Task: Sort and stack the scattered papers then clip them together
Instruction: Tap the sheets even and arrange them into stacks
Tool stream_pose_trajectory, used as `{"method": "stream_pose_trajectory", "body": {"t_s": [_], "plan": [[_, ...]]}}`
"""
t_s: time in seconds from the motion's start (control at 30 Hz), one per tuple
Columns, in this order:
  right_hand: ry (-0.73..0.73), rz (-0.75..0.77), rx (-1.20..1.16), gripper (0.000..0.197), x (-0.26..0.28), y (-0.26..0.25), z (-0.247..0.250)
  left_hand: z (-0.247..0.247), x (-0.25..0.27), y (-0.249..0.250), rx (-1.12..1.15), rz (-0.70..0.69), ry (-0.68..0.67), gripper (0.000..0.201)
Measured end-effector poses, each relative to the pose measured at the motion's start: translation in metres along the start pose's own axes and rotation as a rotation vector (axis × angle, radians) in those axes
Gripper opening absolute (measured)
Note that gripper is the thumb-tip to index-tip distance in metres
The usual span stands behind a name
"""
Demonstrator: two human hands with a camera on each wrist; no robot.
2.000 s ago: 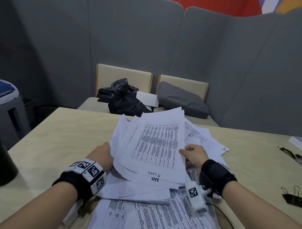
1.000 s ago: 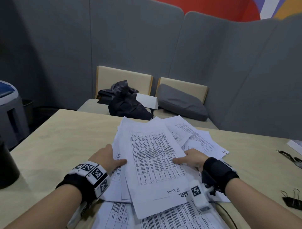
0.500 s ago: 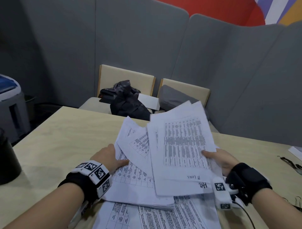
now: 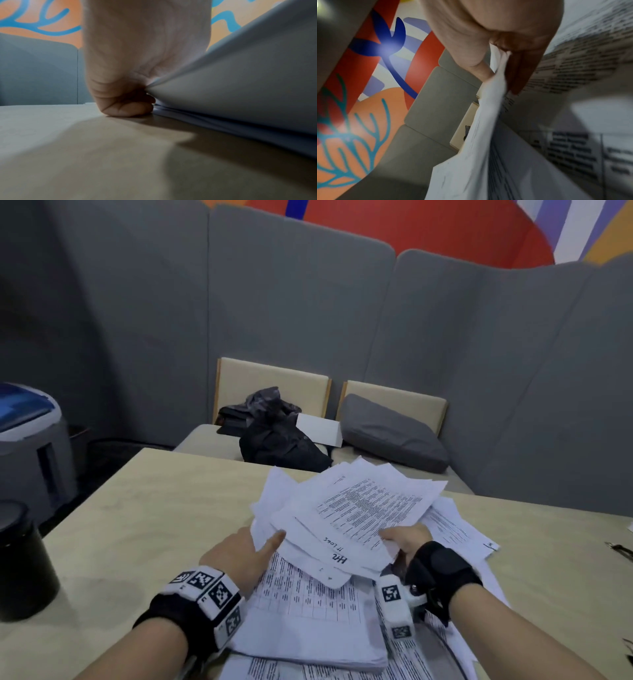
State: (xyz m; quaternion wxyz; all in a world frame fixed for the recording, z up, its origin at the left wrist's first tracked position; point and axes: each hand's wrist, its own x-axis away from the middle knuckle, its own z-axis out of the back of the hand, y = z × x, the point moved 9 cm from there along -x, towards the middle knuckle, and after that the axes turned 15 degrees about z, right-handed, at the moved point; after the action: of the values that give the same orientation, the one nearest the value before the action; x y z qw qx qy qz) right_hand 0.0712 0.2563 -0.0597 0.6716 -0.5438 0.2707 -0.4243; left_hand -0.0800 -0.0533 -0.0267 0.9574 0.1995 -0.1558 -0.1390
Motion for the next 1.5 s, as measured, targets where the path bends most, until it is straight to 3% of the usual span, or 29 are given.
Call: {"method": "stream_pose_trajectory", "body": {"t_s": [0.07,0.13,0.3,0.43,0.53,0.67,0.73,0.8,0.83,0.93,1.03,1.07,1.17,1.23,1.33,1.5], "plan": [[0.047,0.074,0.063,0.025,0.013,-0.023,0.005,-0.001,0.000,-0.004,0.014,0.031,-0.011,0.067],[0.030,0.093,0.055,0.017,0.017,-0.032,0.012,-0.004,-0.005,-0.008,0.014,0.056,-0.024,0.074],[-0.250,0.054,0.227,0.047,-0.011,-0.006,0.026,-0.009,-0.014,-0.009,0.025,0.073,-0.051,0.084],[-0.411,0.097,0.289,0.047,0.027,-0.011,-0.007,-0.009,-0.014,-0.009,0.044,0.081,-0.074,0.087],[-0.504,0.181,0.410,0.050,0.057,-0.021,-0.042,-0.007,-0.007,-0.006,0.051,0.083,-0.076,0.072],[-0.529,0.260,0.656,0.056,0.069,-0.030,-0.055,-0.003,-0.001,-0.002,0.220,0.087,-0.103,0.042],[-0.541,0.287,0.629,0.047,0.070,-0.032,-0.053,0.001,0.004,0.006,0.286,0.059,-0.130,0.034],[-0.526,0.324,0.545,0.017,0.072,-0.039,-0.045,0.012,0.008,0.017,0.344,-0.011,-0.080,0.027],[-0.508,0.308,0.485,0.013,0.072,-0.040,-0.040,0.021,0.011,0.023,0.382,-0.057,-0.043,0.024],[-0.463,0.148,0.233,0.032,0.071,-0.035,-0.022,0.046,0.025,0.040,0.553,-0.213,-0.016,0.024],[-0.428,0.116,-0.092,0.044,0.072,-0.055,-0.010,0.062,0.041,0.054,0.880,-0.304,-0.178,0.030],[-0.420,0.149,-0.223,0.043,0.075,-0.072,-0.006,0.068,0.045,0.058,0.919,-0.346,-0.186,0.030],[-0.404,0.383,-0.452,0.027,0.087,-0.139,0.008,0.092,0.050,0.069,0.816,-0.427,-0.049,0.028],[-0.370,0.552,-0.400,0.035,0.096,-0.178,0.015,0.107,0.055,0.077,0.815,-0.470,0.037,0.028],[-0.251,0.684,-0.273,0.036,0.101,-0.210,0.026,0.116,0.065,0.084,0.866,-0.492,0.142,0.028],[-0.236,0.749,-0.141,0.031,0.112,-0.208,0.026,0.086,0.066,0.087,0.852,-0.475,0.053,0.049]]}}
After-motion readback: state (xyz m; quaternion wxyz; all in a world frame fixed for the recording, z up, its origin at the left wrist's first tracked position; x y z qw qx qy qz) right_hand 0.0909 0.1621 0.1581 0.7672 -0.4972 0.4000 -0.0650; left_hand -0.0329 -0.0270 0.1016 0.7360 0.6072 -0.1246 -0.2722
